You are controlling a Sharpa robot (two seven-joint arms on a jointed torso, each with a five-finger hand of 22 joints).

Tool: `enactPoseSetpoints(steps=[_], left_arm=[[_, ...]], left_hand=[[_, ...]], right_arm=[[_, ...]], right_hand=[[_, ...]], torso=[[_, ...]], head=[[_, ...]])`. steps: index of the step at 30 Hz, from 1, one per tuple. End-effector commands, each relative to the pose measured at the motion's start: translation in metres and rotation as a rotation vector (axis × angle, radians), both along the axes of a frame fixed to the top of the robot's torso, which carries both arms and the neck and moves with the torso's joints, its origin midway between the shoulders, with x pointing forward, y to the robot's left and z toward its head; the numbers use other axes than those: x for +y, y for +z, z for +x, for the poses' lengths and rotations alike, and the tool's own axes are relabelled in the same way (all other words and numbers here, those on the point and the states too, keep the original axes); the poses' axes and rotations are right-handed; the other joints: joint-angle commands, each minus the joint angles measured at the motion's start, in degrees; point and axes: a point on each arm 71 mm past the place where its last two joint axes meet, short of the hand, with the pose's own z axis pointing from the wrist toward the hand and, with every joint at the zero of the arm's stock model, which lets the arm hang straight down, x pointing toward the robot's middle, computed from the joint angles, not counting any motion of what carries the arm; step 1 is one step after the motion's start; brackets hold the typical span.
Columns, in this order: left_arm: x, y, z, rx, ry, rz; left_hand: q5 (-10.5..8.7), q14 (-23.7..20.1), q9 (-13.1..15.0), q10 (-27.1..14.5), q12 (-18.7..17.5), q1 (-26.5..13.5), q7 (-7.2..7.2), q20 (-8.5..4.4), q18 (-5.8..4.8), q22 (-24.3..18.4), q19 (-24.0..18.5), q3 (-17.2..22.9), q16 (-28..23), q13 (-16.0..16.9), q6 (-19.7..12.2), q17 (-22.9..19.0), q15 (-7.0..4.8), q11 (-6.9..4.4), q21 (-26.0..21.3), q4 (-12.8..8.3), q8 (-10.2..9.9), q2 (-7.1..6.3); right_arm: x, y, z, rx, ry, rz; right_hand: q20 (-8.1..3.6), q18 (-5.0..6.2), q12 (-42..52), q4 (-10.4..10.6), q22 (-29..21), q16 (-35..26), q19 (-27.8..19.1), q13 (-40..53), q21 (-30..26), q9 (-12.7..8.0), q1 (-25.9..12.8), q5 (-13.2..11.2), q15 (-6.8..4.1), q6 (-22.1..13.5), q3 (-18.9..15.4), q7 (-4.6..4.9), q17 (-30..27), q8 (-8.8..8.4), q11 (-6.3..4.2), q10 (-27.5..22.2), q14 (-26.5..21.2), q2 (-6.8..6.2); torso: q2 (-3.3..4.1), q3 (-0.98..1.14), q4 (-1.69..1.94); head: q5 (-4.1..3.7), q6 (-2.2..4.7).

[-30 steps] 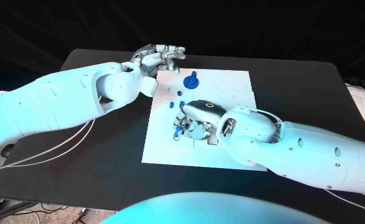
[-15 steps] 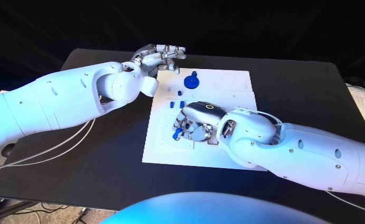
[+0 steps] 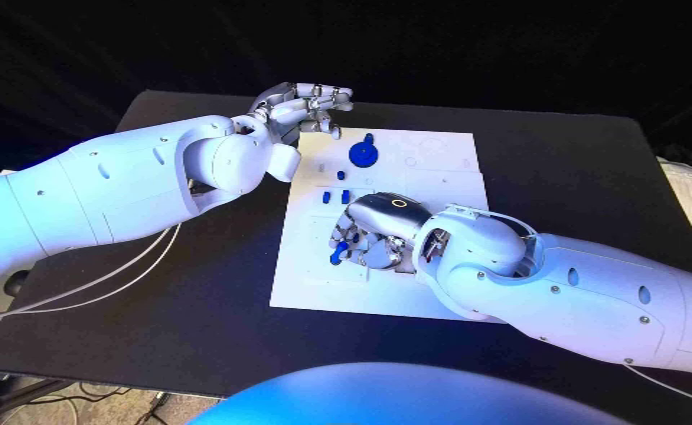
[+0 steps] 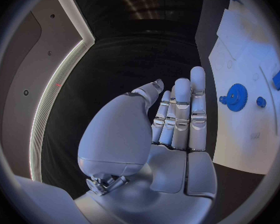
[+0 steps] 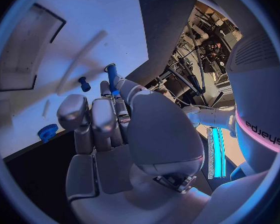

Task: Assemble the parts on the task board

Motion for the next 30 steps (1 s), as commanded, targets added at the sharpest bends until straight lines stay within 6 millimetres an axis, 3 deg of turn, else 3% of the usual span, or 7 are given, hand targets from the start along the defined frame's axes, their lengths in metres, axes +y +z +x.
enactPoseSetpoints(steps=[1,17,21,24,30], left_arm=[[-0.002,0.001,-0.001,-0.006,-0.019,-0.006],[-0.001,0.001,-0.001,-0.006,-0.017,-0.004],[-0.001,0.001,-0.001,-0.006,-0.017,-0.004],[-0.001,0.001,-0.001,-0.005,-0.018,-0.004],[0.0,0.001,-0.001,-0.003,-0.015,-0.001]], left_hand=[[0.27,-0.3,-0.1,-0.4,0.3,0.0,0.04,0.34,1.11,-0.1,-0.1,-0.2,0.0,0.1,-0.5,-0.1,-0.07,-0.06,-0.3,-0.3,0.2,0.24],[0.26,-0.4,-0.1,-0.6,0.5,0.0,0.08,0.35,1.11,-0.1,-0.2,-0.3,0.0,0.1,-0.7,-0.1,-0.05,-0.03,-0.3,-0.3,0.4,0.24],[0.26,-0.4,-0.1,-0.6,0.5,0.0,0.08,0.35,1.11,-0.1,-0.2,-0.3,0.0,0.1,-0.7,-0.1,-0.05,-0.03,-0.3,-0.3,0.4,0.24],[0.26,-0.4,-0.1,-0.6,0.5,0.0,0.08,0.35,1.11,-0.1,-0.2,-0.3,0.0,0.1,-0.7,-0.1,-0.05,-0.03,-0.3,-0.3,0.4,0.24],[0.26,-0.4,-0.1,-0.6,0.5,0.0,0.08,0.35,1.11,-0.1,-0.2,-0.3,0.0,0.1,-0.7,-0.1,-0.05,-0.03,-0.3,-0.3,0.4,0.24]], right_arm=[[-0.002,-0.001,0.001,-0.044,-0.026,-0.027],[-0.002,-0.001,-0.001,-0.059,-0.036,-0.055],[0.001,-0.003,-0.002,-0.056,-0.027,-0.096],[0.005,-0.005,-0.004,-0.064,-0.007,-0.157],[0.011,-0.004,-0.008,-0.09,0.015,-0.19]], right_hand=[[0.26,-0.24,0.2,-0.1,0.1,0.2,0.1,0.1,0.1,0.2,0.1,0.4,0.23,0.3,0.2,-0.03,0.1,0.41,-1.61,1.8,1.3,0.34],[0.23,-0.26,0.2,-0.2,0.3,0.3,0.1,0.1,0.3,0.3,-0.1,0.6,0.18,0.4,0.2,-0.09,0.1,0.48,-1.65,2.0,1.4,0.13],[0.23,-0.19,0.0,-0.2,-0.1,-0.1,-0.1,0.1,0.1,0.3,-0.6,0.3,0.2,0.3,0.1,-0.1,-0.4,0.46,-1.63,1.9,1.2,-0.14],[0.24,-0.15,0.0,0.0,-0.3,-0.3,-0.3,0.1,0.0,0.4,-1.3,-0.5,0.17,0.4,-0.2,-0.25,-0.7,0.54,-1.71,2.1,1.1,-0.25],[0.22,-0.12,-0.1,0.0,-0.4,-0.4,-0.4,0.1,-0.1,0.5,-1.8,-0.5,0.13,0.4,-0.6,-0.34,-0.9,0.53,-1.75,2.1,1.0,-0.78]], torso=[[-0.01,0.01,0.02],[-0.01,-0.01,0.03],[-0.04,-0.07,-0.01],[-0.06,-0.07,0.05],[-0.01,0.0,0.02]], head=[[-0.02,-0.08],[0.06,-0.28],[0.02,-0.27],[0.43,-0.2],[0.45,-0.31]])
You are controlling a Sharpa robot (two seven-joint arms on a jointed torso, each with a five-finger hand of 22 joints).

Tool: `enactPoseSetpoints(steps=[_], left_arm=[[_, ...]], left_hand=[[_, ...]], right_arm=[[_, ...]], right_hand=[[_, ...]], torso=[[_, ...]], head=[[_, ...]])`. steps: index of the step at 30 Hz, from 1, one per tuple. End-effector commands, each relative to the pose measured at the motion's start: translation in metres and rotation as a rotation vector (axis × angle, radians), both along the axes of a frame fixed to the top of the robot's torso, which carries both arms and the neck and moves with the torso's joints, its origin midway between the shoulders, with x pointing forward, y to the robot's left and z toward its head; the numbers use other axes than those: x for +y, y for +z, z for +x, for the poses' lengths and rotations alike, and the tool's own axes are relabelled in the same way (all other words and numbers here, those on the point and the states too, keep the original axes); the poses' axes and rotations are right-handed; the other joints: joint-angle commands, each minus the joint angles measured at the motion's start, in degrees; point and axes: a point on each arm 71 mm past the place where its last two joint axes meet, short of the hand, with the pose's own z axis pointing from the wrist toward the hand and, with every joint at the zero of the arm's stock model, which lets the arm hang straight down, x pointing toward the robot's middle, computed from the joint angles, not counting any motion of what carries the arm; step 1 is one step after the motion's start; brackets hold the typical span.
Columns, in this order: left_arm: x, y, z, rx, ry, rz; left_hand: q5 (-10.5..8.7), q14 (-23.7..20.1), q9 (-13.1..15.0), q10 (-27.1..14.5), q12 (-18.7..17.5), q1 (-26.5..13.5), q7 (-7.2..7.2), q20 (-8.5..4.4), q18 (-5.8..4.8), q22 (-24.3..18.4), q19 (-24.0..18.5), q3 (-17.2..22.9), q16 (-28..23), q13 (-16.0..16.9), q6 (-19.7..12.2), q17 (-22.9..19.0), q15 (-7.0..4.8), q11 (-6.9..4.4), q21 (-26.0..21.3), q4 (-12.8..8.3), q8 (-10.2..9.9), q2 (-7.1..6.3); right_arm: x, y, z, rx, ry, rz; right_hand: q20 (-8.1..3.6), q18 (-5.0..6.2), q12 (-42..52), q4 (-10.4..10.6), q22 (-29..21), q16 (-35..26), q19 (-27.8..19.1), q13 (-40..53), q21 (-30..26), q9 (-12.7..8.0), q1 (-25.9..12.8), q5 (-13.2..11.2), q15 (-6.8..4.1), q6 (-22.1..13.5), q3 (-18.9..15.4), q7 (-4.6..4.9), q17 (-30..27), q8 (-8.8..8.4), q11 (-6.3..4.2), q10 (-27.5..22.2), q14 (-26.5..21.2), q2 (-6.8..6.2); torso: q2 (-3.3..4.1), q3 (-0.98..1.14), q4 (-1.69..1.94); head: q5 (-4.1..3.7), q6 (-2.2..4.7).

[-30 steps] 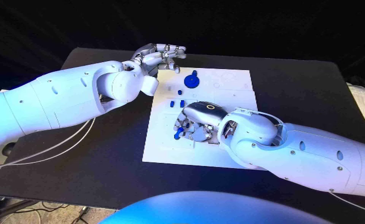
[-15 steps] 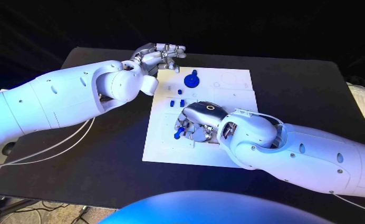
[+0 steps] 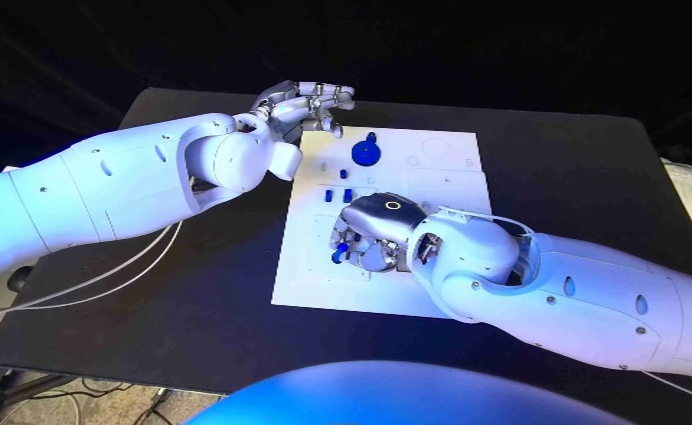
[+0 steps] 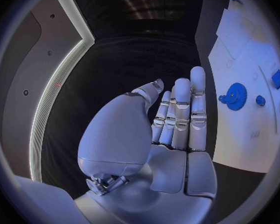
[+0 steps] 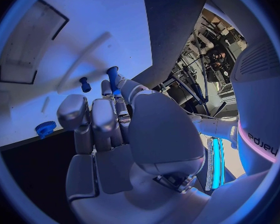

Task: Assemble the parts on the task board

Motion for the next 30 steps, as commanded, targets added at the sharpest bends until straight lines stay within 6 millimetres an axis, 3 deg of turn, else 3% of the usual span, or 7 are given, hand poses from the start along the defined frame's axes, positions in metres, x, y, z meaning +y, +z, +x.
enactPoseSetpoints(steps=[1,7,11,16,18,21,30], left_arm=[[-0.001,0.001,0.0,-0.006,-0.014,-0.004],[-0.001,0.001,0.0,-0.007,-0.012,-0.004],[-0.001,0.001,0.0,-0.006,-0.013,-0.004],[-0.001,0.001,0.0,-0.006,-0.011,-0.003],[-0.001,0.001,0.0,-0.005,-0.01,-0.002],[0.001,0.0,0.001,-0.005,-0.007,-0.001],[0.004,0.0,0.001,-0.006,0.001,0.002]], left_hand=[[0.26,-0.4,-0.1,-0.4,0.2,0.0,0.17,0.35,1.1,-0.1,-0.2,-0.1,0.0,0.1,-0.2,-0.1,-0.05,0.18,-0.3,-0.2,0.4,0.24],[0.26,-0.4,-0.1,-0.4,0.2,0.0,0.17,0.35,1.1,-0.1,-0.2,-0.1,0.0,0.1,-0.2,-0.1,-0.05,0.18,-0.3,-0.2,0.4,0.24],[0.26,-0.4,-0.1,-0.4,0.2,0.0,0.17,0.35,1.1,-0.1,-0.2,-0.1,0.0,0.1,-0.2,-0.1,-0.05,0.18,-0.3,-0.2,0.4,0.24],[0.26,-0.4,-0.1,-0.5,0.3,0.0,0.18,0.36,1.1,-0.1,-0.2,-0.1,0.0,0.1,-0.3,-0.1,-0.04,0.2,-0.3,-0.2,0.5,0.24],[0.26,-0.4,-0.1,-0.5,0.3,0.0,0.18,0.36,1.1,-0.1,-0.2,-0.1,0.0,0.1,-0.3,-0.1,-0.04,0.2,-0.3,-0.2,0.5,0.24],[0.26,-0.4,-0.1,-0.5,0.3,0.0,0.19,0.36,1.1,-0.1,-0.2,-0.1,0.0,0.1,-0.3,-0.1,-0.03,0.21,-0.4,-0.2,0.5,0.23],[0.25,-0.5,-0.1,-0.6,0.3,0.0,0.21,0.37,1.1,-0.1,-0.2,-0.2,0.0,0.1,-0.4,-0.1,-0.02,0.23,-0.4,-0.2,0.6,0.23]], right_arm=[[0.0,-0.006,-0.002,-0.033,0.005,-0.103],[0.004,-0.003,-0.003,-0.06,0.008,-0.09],[0.005,-0.001,-0.004,-0.074,0.008,-0.069],[0.005,0.001,-0.002,-0.09,-0.012,-0.04],[0.004,0.002,-0.002,-0.093,-0.018,-0.026],[0.004,0.003,-0.002,-0.096,-0.021,0.001],[-0.006,0.015,-0.006,-0.113,-0.044,0.144]], right_hand=[[0.01,-0.12,0.0,-0.1,0.0,-0.3,-0.2,0.0,-0.1,0.1,-0.7,-0.1,0.13,0.2,-0.5,0.03,-0.1,0.15,-0.93,1.1,1.0,-0.25],[0.07,-0.02,-0.7,0.2,-0.7,-0.6,-0.7,-0.2,-0.5,-0.1,-1.6,0.0,0.34,-0.9,-1.0,0.37,-0.6,-0.51,-0.62,0.1,0.9,-1.04],[0.6,0.38,-1.8,0.9,-3.3,-1.2,-2.1,-0.5,-1.9,-0.8,-3.4,0.6,1.18,-4.0,-2.2,1.56,-1.3,-2.08,0.38,-2.2,0.6,-2.92],[2.47,2.71,-4.0,2.4,-17.1,-12.7,-10.3,-0.6,-10.7,-2.7,-6.1,2.7,3.19,-12.1,-8.0,3.66,-14.6,-2.17,2.8,-10.6,-5.6,-6.43],[3.09,3.44,-3.0,3.4,-21.2,-15.6,-12.3,-0.3,-13.9,-3.0,-5.4,4.2,3.6,-13.4,-12.8,3.94,-18.2,-2.05,3.16,-13.1,-7.4,-6.08],[3.23,3.52,-0.1,5.5,-22.7,-16.2,-11.9,0.0,-15.5,-3.0,-2.8,5.1,3.48,-13.8,-19.2,3.83,-19.7,-1.72,3.3,-15.0,-7.7,-4.17],[2.92,3.19,5.4,9.1,-21.3,-14.4,-9.6,0.3,-14.8,-2.6,-0.4,8.9,3.38,-12.1,-25.8,3.93,-19.2,-0.67,2.92,-15.0,-6.5,-3.34]], torso=[[0.03,0.05,-0.01],[0.0,0.0,-0.09],[0.02,0.04,-0.05],[-0.01,0.04,-0.01],[0.01,0.06,0.01],[0.04,0.07,0.0],[0.04,0.09,0.03]], head=[[-0.02,-0.12],[-0.06,-0.12],[-0.13,-0.09],[-0.12,-0.05],[-0.07,-0.11],[-0.08,-0.15],[-0.23,-0.06]])
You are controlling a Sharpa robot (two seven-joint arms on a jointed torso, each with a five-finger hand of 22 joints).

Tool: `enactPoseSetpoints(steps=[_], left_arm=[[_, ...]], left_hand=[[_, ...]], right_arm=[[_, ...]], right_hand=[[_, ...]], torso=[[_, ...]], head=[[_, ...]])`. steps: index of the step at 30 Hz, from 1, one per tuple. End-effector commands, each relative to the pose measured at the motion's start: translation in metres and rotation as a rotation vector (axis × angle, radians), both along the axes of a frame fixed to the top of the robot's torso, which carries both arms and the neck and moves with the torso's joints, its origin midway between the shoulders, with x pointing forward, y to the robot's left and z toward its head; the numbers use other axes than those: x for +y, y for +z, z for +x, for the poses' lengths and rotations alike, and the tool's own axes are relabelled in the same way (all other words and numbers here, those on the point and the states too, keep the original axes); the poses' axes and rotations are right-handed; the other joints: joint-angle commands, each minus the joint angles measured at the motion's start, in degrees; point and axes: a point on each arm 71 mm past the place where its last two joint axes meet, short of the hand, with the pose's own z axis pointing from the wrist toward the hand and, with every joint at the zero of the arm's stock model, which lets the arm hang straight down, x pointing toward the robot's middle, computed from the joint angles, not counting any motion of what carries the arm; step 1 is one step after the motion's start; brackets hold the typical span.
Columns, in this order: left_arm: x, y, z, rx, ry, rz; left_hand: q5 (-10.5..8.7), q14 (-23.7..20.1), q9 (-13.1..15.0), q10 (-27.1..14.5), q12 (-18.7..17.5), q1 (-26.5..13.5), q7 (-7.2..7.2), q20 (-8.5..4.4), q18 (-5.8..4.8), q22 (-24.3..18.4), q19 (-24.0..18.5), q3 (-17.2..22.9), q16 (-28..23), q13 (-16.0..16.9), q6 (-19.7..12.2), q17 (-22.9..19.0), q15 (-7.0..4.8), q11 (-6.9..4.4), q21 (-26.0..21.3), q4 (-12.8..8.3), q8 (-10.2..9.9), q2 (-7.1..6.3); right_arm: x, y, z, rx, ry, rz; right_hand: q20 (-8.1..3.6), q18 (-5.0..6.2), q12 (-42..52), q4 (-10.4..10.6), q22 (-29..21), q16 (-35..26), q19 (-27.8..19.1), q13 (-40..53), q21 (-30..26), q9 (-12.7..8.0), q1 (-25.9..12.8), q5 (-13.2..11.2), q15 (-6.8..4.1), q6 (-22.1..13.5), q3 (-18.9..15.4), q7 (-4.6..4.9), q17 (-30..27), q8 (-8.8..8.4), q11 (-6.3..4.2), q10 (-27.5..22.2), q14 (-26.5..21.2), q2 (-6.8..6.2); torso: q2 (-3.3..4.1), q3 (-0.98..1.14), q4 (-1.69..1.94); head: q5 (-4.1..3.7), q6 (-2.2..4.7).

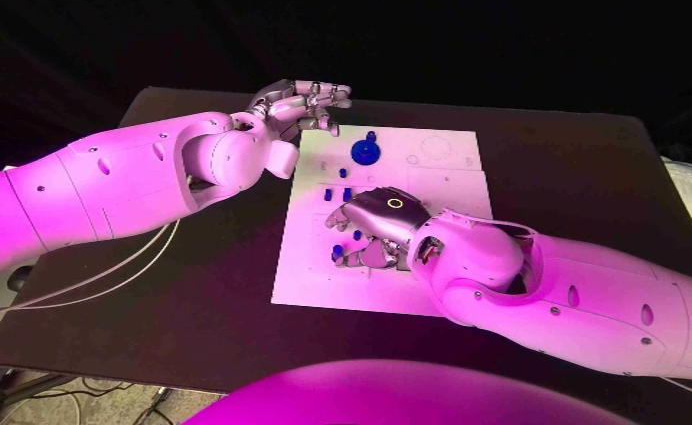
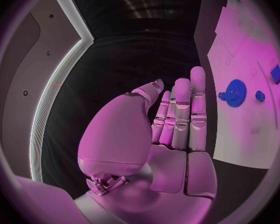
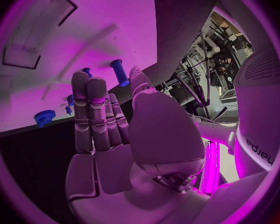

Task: Assemble the parts on the task board

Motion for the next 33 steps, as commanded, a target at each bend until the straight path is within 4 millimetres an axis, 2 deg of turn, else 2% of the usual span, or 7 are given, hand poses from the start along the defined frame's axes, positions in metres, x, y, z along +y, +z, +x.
enactPoseSetpoints(steps=[1,8,12,16,23,28,33], left_arm=[[-0.001,0.001,0.0,-0.007,-0.01,-0.004],[0.003,0.001,-0.001,-0.005,-0.002,0.0],[0.005,0.0,-0.004,-0.004,-0.002,0.0],[0.007,-0.003,-0.009,-0.001,-0.007,0.003],[0.009,-0.005,-0.01,0.003,-0.009,0.008],[0.012,-0.007,-0.009,0.005,-0.001,0.013],[0.012,-0.007,-0.008,0.007,-0.002,0.014]], left_hand=[[0.25,-0.5,-0.1,-0.4,0.3,0.0,0.22,0.37,1.1,0.0,-0.2,-0.2,0.0,0.1,-0.4,-0.1,-0.02,0.02,-0.4,-0.2,0.2,0.23],[0.24,-0.5,-0.1,-0.5,0.4,-0.1,0.24,0.38,1.1,-0.1,-0.2,-0.2,0.1,0.1,-0.5,-0.1,0.0,0.04,-0.4,-0.2,0.3,0.23],[0.24,-0.5,-0.1,-0.5,0.5,-0.1,0.24,0.39,1.09,-0.1,-0.2,-0.3,0.1,0.1,-0.5,-0.1,0.01,0.05,-0.4,-0.1,0.3,0.22],[0.28,-0.5,-0.1,-0.6,0.6,0.0,0.22,0.4,1.1,-0.1,-0.2,-0.2,0.1,0.1,-0.6,-0.1,0.01,0.03,-0.4,-0.2,0.5,0.38],[0.28,-0.5,-0.1,-0.6,0.6,0.0,0.22,0.4,1.1,-0.1,-0.2,-0.2,0.1,0.1,-0.6,-0.2,0.01,0.02,-0.4,-0.2,0.5,0.38],[0.27,-0.5,-0.1,-0.6,0.6,0.0,0.23,0.4,1.1,-0.1,-0.2,-0.2,0.1,0.1,-0.6,-0.2,0.01,0.03,-0.4,-0.2,0.5,0.35],[0.25,-0.5,-0.1,-0.6,0.7,-0.1,0.24,0.41,1.09,-0.1,-0.2,-0.3,0.1,0.1,-0.7,-0.2,0.02,0.05,-0.4,-0.2,0.6,0.31]], right_arm=[[-0.006,0.01,-0.002,-0.023,-0.017,0.126],[-0.046,0.019,0.006,0.135,-0.168,0.2],[-0.082,0.02,0.013,0.259,-0.305,0.2],[-0.12,0.018,0.014,0.313,-0.424,0.168],[-0.159,0.017,0.014,0.308,-0.527,0.107],[-0.178,0.014,0.012,0.278,-0.569,0.045],[-0.182,0.009,0.009,0.282,-0.587,0.001]], right_hand=[[-0.05,-0.02,1.3,0.3,1.4,1.0,1.1,0.2,1.1,0.3,1.1,0.8,-0.13,1.5,-0.7,0.19,0.9,0.66,-0.25,1.0,0.9,0.59],[-0.83,-1.49,5.2,0.7,10.3,7.1,6.6,0.7,7.0,0.2,2.2,0.4,-1.08,2.2,-0.9,-0.33,7.6,0.57,-1.33,7.1,4.8,2.9],[-2.03,-2.87,9.2,2.1,18.7,14.0,11.3,2.9,12.6,0.3,1.3,0.7,-2.54,3.2,-1.5,-1.81,16.1,0.93,-3.22,14.9,7.9,3.94],[-4.03,-4.2,18.2,4.5,26.3,18.4,15.0,10.8,17.8,0.6,-1.7,4.7,-4.36,4.9,-4.1,-3.63,21.2,2.23,-5.27,19.5,9.2,3.79],[-4.36,-5.02,48.2,6.3,31.4,25.3,16.2,47.1,21.1,1.3,-2.8,4.9,-4.71,5.5,-7.8,-4.27,30.3,4.94,-5.71,21.9,10.1,5.3],[-4.36,-5.17,53.3,6.4,32.3,27.0,16.2,54.3,21.6,1.9,-2.6,7.0,-4.76,5.8,-9.2,-4.48,32.9,6.68,-5.86,22.5,10.1,5.72],[-4.32,-5.16,54.3,6.5,32.3,28.2,16.1,56.1,21.6,2.0,-2.6,7.3,-4.69,5.2,-9.9,-4.43,34.8,7.3,-5.79,22.4,10.3,6.03]], torso=[[-0.02,0.02,-0.04],[-0.1,0.07,-0.47],[-0.2,0.12,-0.87],[-0.41,0.11,-1.29],[-0.52,0.31,-1.62],[-0.54,0.53,-1.96],[-0.5,0.52,-1.83]], head=[[-0.25,0.22],[-0.43,0.78],[-0.87,1.09],[-1.51,1.83],[-2.9,2.89],[-3.43,3.02],[-4.6,3.29]])
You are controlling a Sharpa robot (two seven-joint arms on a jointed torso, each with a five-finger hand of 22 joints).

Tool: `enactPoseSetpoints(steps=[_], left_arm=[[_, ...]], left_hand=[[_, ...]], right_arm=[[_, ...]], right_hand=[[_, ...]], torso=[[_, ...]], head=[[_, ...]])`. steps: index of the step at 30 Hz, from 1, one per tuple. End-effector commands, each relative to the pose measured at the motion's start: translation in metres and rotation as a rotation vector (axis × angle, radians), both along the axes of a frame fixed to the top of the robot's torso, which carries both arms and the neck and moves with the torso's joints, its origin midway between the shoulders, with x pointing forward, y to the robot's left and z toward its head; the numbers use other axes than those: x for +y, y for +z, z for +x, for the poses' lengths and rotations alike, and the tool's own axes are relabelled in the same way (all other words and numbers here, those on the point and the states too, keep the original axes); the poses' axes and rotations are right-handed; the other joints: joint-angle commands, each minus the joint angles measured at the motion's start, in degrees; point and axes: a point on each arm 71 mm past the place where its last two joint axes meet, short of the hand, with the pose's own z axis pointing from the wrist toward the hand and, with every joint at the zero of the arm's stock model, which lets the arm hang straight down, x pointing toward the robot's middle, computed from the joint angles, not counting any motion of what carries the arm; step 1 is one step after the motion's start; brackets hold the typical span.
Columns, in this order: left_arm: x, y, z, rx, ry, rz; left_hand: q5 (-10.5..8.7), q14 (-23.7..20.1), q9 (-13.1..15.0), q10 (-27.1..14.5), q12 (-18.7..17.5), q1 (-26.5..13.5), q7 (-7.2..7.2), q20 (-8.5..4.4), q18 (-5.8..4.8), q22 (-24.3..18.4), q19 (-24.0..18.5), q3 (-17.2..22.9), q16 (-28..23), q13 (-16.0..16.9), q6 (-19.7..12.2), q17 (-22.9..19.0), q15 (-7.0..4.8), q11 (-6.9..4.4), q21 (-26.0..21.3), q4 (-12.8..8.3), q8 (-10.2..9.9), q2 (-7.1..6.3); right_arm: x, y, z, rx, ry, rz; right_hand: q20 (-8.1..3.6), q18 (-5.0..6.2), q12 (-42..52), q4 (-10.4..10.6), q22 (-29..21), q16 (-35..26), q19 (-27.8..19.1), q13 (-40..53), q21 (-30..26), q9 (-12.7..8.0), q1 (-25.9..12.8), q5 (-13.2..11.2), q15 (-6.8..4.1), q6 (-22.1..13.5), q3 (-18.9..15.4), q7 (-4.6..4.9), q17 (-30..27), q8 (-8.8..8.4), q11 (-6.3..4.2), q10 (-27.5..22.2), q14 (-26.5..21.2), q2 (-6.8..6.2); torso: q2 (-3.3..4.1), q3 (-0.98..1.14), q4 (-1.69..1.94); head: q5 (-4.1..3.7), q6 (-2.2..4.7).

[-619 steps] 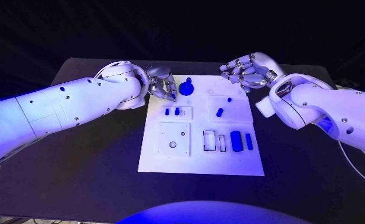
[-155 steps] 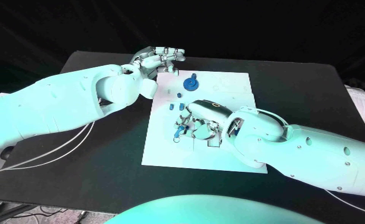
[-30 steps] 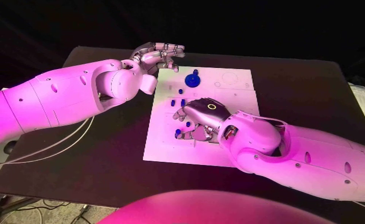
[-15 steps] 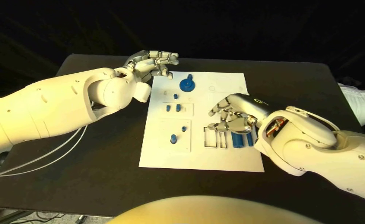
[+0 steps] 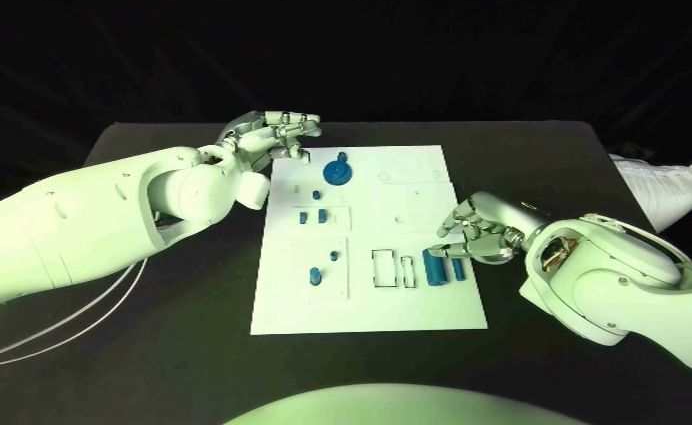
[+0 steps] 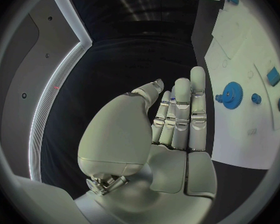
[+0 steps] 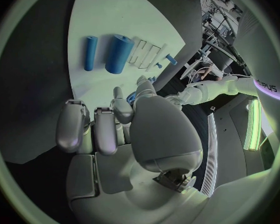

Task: Assemble the parts on the task board

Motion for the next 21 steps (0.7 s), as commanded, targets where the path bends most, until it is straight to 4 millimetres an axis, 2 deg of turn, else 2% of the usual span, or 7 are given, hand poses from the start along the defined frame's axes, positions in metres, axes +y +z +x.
enactPoseSetpoints(steps=[1,2,4,7,15,21], left_arm=[[-0.002,0.0,0.0,-0.004,-0.016,-0.002],[-0.002,0.0,0.0,-0.003,-0.017,-0.001],[-0.003,-0.001,0.0,0.0,-0.02,-0.001],[-0.003,-0.001,0.0,0.0,-0.019,-0.001],[0.0,0.0,0.002,-0.016,0.006,0.001],[0.001,-0.001,0.002,-0.015,0.005,0.001]], left_hand=[[0.25,-0.5,-0.1,-0.4,0.2,-0.1,0.44,0.4,1.1,-0.1,-0.2,-0.3,0.1,0.1,-0.5,-0.1,0.02,-0.15,-0.2,-0.2,0.3,0.31],[0.25,-0.5,-0.1,-0.4,0.2,-0.1,0.44,0.4,1.1,-0.1,-0.2,-0.3,0.1,0.1,-0.5,-0.1,0.02,-0.15,-0.2,-0.2,0.3,0.31],[0.25,-0.5,-0.1,-0.4,0.2,-0.1,0.44,0.4,1.1,-0.1,-0.2,-0.3,0.1,0.1,-0.5,-0.1,0.02,-0.15,-0.2,-0.2,0.3,0.31],[0.25,-0.5,-0.1,-0.4,0.3,-0.1,0.44,0.41,1.1,-0.1,-0.2,-0.3,0.1,0.1,-0.5,-0.1,0.02,-0.16,-0.2,-0.2,0.4,0.3],[0.29,-0.5,-0.1,-0.4,0.5,0.0,0.39,0.39,1.12,-0.1,-0.1,-0.2,0.2,0.1,-0.5,-0.1,-0.01,-0.21,-0.2,-0.3,0.6,0.38],[0.29,-0.5,-0.1,-0.4,0.5,0.0,0.39,0.39,1.12,-0.1,-0.1,-0.2,0.2,0.1,-0.5,-0.1,-0.01,-0.21,-0.2,-0.3,0.6,0.38]], right_arm=[[-0.002,-0.005,-0.003,0.026,-0.011,-0.073],[-0.002,-0.006,-0.003,0.031,-0.013,-0.081],[-0.002,-0.008,-0.003,0.041,-0.019,-0.094],[-0.001,-0.012,-0.004,0.067,-0.025,-0.114],[0.004,-0.02,-0.006,0.114,-0.009,-0.132],[0.004,-0.024,-0.006,0.099,0.003,-0.176]], right_hand=[[0.07,-0.68,-0.7,0.1,-0.2,0.2,0.2,-0.6,0.2,0.0,-0.3,0.6,-0.07,-0.5,-0.7,0.22,0.3,0.33,0.22,-0.5,3.1,0.65],[0.09,-0.66,-0.8,0.2,-0.2,0.2,0.2,-0.7,0.1,0.0,-0.4,0.7,-0.03,-0.6,-0.9,0.26,0.3,0.36,0.27,-0.7,3.0,0.69],[0.17,-0.67,-0.9,0.3,-0.2,0.3,0.1,-0.5,0.1,0.0,-1.1,0.7,0.05,-1.0,-1.3,0.33,0.4,0.52,0.35,-0.9,3.0,0.89],[0.33,-0.69,-0.7,0.4,0.0,0.8,0.1,0.1,0.2,0.1,-3.7,0.6,0.19,-1.5,-2.4,0.42,1.3,0.96,0.49,-1.1,3.1,1.52],[0.38,-0.7,-0.3,0.4,0.1,2.0,0.1,1.0,0.2,0.3,-4.4,0.2,0.22,-1.5,-2.9,0.37,3.2,1.55,0.49,-1.0,3.4,1.79],[0.39,-0.74,0.1,0.4,0.3,2.2,0.2,1.6,0.3,0.4,-4.5,0.0,0.2,-1.4,-3.0,0.32,3.5,1.92,0.45,-0.8,3.5,2.19]], torso=[[0.04,0.1,0.0],[0.04,0.13,0.02],[0.02,0.01,0.17],[0.04,-0.05,0.13],[0.01,-0.06,0.08],[0.02,-0.1,0.03]], head=[[-0.7,0.28],[-0.64,0.31],[-0.64,0.32],[-0.8,0.3],[-1.01,0.28],[-1.89,0.25]])
